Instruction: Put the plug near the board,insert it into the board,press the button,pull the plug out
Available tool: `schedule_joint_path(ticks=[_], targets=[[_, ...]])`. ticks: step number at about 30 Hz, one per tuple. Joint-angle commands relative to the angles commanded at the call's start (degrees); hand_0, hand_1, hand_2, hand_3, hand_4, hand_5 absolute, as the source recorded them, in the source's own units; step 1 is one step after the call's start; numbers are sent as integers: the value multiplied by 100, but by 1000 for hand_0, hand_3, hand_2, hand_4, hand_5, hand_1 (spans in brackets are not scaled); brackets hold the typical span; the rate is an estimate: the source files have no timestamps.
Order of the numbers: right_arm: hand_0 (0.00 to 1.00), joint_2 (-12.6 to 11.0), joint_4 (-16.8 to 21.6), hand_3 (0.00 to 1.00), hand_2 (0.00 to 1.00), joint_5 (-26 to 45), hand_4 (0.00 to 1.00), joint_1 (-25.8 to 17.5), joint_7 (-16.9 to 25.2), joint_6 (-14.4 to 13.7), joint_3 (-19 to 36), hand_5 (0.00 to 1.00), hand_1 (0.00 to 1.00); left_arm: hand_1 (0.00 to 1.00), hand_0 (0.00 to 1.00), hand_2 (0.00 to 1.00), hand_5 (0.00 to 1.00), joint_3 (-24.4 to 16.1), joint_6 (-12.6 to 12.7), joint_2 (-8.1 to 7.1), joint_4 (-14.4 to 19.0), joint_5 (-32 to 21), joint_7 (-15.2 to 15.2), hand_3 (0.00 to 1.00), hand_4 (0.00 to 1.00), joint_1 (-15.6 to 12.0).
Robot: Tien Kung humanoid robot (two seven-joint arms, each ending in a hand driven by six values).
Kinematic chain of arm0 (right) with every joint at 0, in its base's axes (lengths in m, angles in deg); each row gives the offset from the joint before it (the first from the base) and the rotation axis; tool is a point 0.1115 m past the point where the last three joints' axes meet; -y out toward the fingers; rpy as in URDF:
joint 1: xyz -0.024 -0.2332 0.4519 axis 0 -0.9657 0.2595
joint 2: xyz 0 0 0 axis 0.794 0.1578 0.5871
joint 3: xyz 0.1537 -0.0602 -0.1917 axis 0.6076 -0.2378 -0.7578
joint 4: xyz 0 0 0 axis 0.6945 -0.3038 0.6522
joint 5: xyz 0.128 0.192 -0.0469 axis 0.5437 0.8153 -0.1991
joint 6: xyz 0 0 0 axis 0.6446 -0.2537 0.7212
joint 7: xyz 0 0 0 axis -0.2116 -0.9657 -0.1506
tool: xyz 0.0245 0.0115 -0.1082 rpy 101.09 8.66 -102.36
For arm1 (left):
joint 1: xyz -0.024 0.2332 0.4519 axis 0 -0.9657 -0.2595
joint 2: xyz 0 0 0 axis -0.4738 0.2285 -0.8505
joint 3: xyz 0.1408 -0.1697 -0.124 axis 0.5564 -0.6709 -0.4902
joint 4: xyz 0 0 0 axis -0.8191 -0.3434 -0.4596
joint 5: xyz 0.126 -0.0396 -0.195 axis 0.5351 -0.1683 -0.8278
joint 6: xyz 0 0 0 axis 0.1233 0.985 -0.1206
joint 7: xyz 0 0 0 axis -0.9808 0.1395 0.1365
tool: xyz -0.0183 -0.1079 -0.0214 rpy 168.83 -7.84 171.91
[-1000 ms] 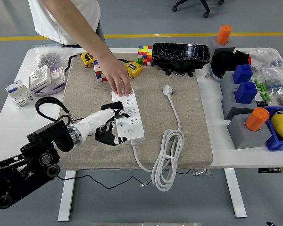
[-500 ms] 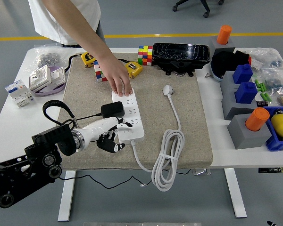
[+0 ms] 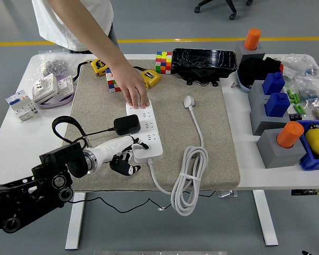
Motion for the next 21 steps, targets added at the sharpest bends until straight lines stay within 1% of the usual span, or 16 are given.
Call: schedule_joint_path(ticks=[8,12,14,15,17,18,20,21], targets=[[680,-32,30,599,695,-8,936,-32,1,-2,-92,532,687,66,114,135,2,97,-5,14,-153,73,67,798,666,-25],[680,-57,48,598,695,-20,935,-56,3,-6,-118,532,687,66,114,134,2,16,49,-10,-61,32,-19,789,664,-88],[680,-65,43,598,695,-24,935,-72,1,-6,-134,532,687,66,114,134,2,-89,174,-27,6,-128,-232,789,664,-135],[680,-67,39,599,695,-21,935,-78,0,-4,-143,533,687,66,123,135,9,-136,235,-33,27,-237,-339,665,693,-151],[680,-64,35,599,695,-20,935,-93,0,-1,-158,533,687,66,123,135,9,-180,462,-38,28,-313,-610,665,693,-165],[680,-62,33,599,695,-17,935,-99,-1,0,-166,533,687,66,123,135,9,-193,527,-37,23,-305,-711,665,693,-169],[680,-59,33,599,695,-19,935,-93,-1,3,-177,533,687,66,123,135,9,-212,582,-36,20,-352,-796,665,693,-168],[681,-58,36,599,695,-20,935,-86,-1,3,-177,533,687,113,185,205,154,-217,629,-35,17,-378,-850,617,785,-166]])
